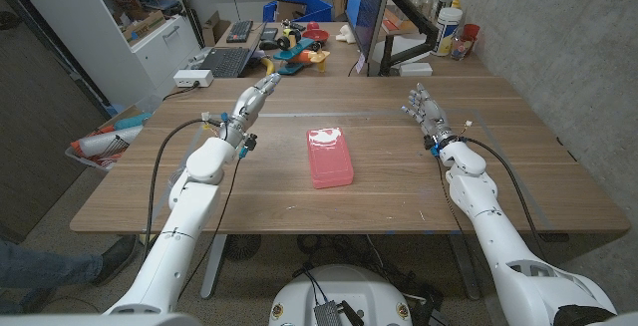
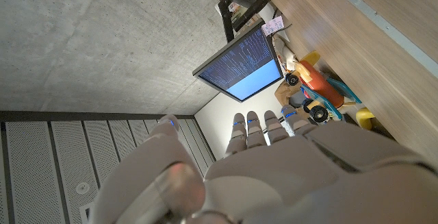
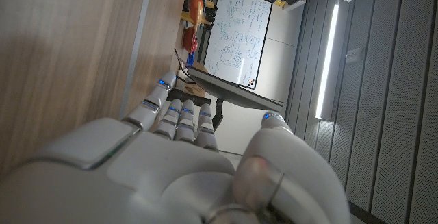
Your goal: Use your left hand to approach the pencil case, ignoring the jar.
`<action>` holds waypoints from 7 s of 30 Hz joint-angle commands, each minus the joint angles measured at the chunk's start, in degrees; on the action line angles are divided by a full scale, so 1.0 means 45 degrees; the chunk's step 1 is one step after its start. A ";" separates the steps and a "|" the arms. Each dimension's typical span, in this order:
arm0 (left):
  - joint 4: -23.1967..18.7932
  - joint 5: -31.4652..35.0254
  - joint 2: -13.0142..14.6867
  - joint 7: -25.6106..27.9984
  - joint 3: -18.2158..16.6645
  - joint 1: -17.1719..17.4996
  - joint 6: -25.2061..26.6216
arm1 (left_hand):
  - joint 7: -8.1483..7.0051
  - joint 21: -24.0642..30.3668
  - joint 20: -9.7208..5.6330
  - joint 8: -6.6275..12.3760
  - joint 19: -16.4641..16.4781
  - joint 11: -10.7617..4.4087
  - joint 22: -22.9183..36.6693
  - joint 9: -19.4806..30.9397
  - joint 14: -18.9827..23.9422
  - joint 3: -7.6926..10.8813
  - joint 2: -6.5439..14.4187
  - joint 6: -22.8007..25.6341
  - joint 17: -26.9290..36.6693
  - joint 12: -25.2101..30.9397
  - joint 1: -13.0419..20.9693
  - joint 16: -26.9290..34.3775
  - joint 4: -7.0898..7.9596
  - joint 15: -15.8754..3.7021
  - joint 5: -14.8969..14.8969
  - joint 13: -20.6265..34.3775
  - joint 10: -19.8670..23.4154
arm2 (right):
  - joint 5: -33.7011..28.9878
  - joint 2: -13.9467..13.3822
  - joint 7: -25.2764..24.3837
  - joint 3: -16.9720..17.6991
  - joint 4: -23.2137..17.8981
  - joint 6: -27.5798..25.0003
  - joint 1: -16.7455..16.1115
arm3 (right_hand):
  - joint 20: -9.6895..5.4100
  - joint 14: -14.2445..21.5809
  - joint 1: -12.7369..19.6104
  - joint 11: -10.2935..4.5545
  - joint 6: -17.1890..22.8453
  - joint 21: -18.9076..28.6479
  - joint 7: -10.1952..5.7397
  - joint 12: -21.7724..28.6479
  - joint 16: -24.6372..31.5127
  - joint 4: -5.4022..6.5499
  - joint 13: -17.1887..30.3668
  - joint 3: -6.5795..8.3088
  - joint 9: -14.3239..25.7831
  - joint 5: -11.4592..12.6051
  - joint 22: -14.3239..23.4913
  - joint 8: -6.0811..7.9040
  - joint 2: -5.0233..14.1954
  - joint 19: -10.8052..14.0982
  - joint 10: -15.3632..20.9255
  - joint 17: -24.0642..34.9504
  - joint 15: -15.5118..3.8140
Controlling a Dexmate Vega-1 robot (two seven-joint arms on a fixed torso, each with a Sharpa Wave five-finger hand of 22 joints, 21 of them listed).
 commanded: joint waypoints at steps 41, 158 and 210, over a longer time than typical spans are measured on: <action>-0.0755 0.1529 0.0806 0.0077 0.0663 0.0162 0.0171 | 0.0024 -0.0367 0.0040 0.0041 -0.0088 -0.0011 0.0045 0.0024 -0.0054 0.0084 0.0100 0.0093 -0.0010 -0.0059 0.0297 -0.0014 -0.0333 0.0022 -0.0065 -0.0001 0.0013 | 0.0151 0.0214 -0.0081 0.0045 0.0262 0.0363 0.0135 | 0.0035 0.0232 -0.0030 -0.0036 0.0176 -0.0300 -0.0005 -0.0168 0.0053 -0.0078 -0.0007 0.0012 0.0047 -0.0026 0.0039 -0.0006 0.0118 0.0275 0.0256 -0.0054 0.0006; -0.1878 0.5118 0.1959 0.0671 0.2855 0.0410 0.0031 | -0.0092 -0.1004 0.0080 0.0074 0.0172 -0.0128 0.0066 0.0039 0.0084 0.0097 0.0305 0.0460 -0.0007 -0.0027 0.0438 -0.0006 -0.0706 -0.0065 -0.0178 -0.0004 0.0242 | 0.0241 0.0250 -0.0016 0.0013 0.0167 0.0359 0.0310 | 0.0078 0.0367 -0.0109 -0.0010 0.0319 -0.0910 -0.0018 -0.0491 0.0029 -0.0181 0.0015 -0.0061 0.0042 -0.0055 0.0052 -0.0044 0.0217 0.0588 0.0511 -0.0230 0.0029; -0.2843 0.8285 0.2950 0.1625 0.3791 0.0938 0.0744 | -0.0175 -0.1276 0.0133 0.0078 0.0263 -0.0216 0.0074 0.0046 0.0223 0.0106 0.0389 0.0593 -0.0008 -0.0011 0.0497 0.0012 -0.0869 -0.0134 -0.0182 -0.0001 0.0355 | -0.0169 0.0084 -0.0269 -0.0106 0.0352 0.0518 0.0357 | 0.0087 0.0412 -0.0131 -0.0007 0.0346 -0.1154 -0.0033 -0.0593 0.0018 -0.0228 0.0026 -0.0085 0.0042 -0.0063 0.0057 -0.0058 0.0262 0.0718 0.0616 -0.0287 0.0026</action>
